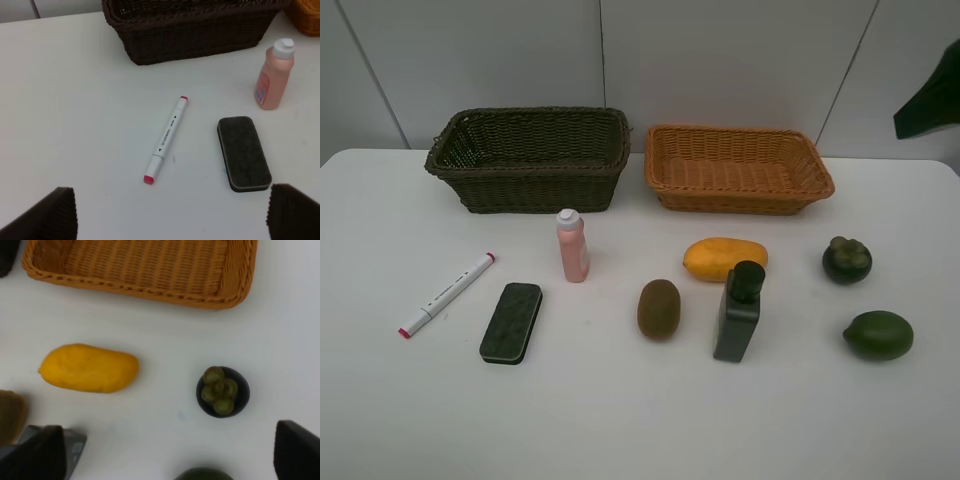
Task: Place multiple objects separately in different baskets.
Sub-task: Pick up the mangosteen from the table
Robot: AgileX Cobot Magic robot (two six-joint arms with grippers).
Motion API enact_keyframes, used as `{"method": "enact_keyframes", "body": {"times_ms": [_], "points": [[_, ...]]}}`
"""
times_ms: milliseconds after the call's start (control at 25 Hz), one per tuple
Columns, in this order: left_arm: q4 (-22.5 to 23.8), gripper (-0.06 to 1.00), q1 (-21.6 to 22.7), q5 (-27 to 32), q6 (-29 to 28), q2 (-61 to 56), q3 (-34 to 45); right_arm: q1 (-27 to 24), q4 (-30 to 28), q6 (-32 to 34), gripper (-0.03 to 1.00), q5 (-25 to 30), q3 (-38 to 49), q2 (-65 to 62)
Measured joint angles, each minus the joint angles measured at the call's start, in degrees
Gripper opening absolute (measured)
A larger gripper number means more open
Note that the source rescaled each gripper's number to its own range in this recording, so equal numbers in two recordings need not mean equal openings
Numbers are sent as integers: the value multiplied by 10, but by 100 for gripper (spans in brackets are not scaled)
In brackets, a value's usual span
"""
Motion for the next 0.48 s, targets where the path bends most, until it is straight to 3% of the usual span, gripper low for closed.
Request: {"method": "enact_keyframes", "body": {"times_ms": [480], "points": [[0, 100, 0, 0, 0, 0, 0, 0, -53, 16, 100, -26, -1, 196]]}}
